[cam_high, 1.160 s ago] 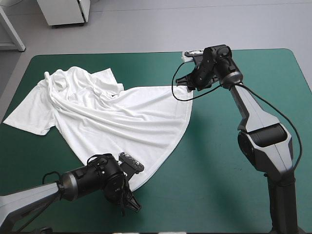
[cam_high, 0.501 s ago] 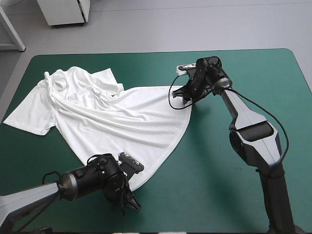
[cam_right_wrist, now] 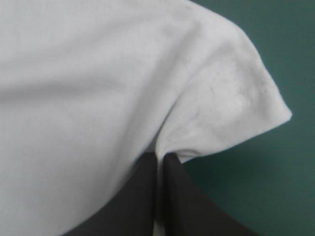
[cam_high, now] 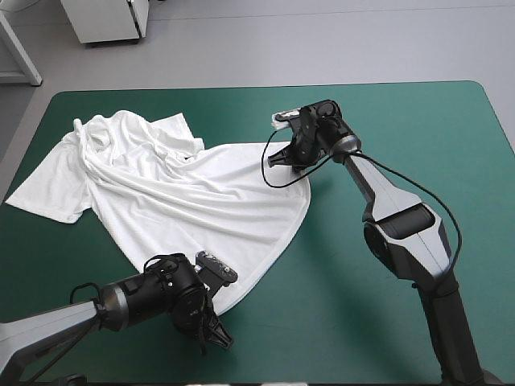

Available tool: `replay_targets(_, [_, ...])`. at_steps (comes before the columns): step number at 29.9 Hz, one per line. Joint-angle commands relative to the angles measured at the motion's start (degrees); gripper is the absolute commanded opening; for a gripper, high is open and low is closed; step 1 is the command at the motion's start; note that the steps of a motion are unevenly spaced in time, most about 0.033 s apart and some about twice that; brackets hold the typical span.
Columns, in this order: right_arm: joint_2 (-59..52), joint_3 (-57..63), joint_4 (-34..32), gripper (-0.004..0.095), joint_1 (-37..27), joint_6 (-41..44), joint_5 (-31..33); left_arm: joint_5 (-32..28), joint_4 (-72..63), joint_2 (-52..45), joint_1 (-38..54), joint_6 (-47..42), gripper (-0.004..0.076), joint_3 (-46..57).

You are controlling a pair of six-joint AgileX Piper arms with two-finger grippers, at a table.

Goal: Fold the cloth

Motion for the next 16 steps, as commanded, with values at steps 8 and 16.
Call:
replay_targets(8, [-10.84,-0.14,-0.35,-0.0019,0.2,0.23,1.04,-1.44,13.55,-3.0,-0.08,-8.73,-0.0009,-4.51])
replay_targets(16, [-25.96,-0.14,-0.13,-0.0019,-0.79,-0.54,1.04,10.78,31.9,-6.88,1.46,-8.75,-0.0009,-23.27])
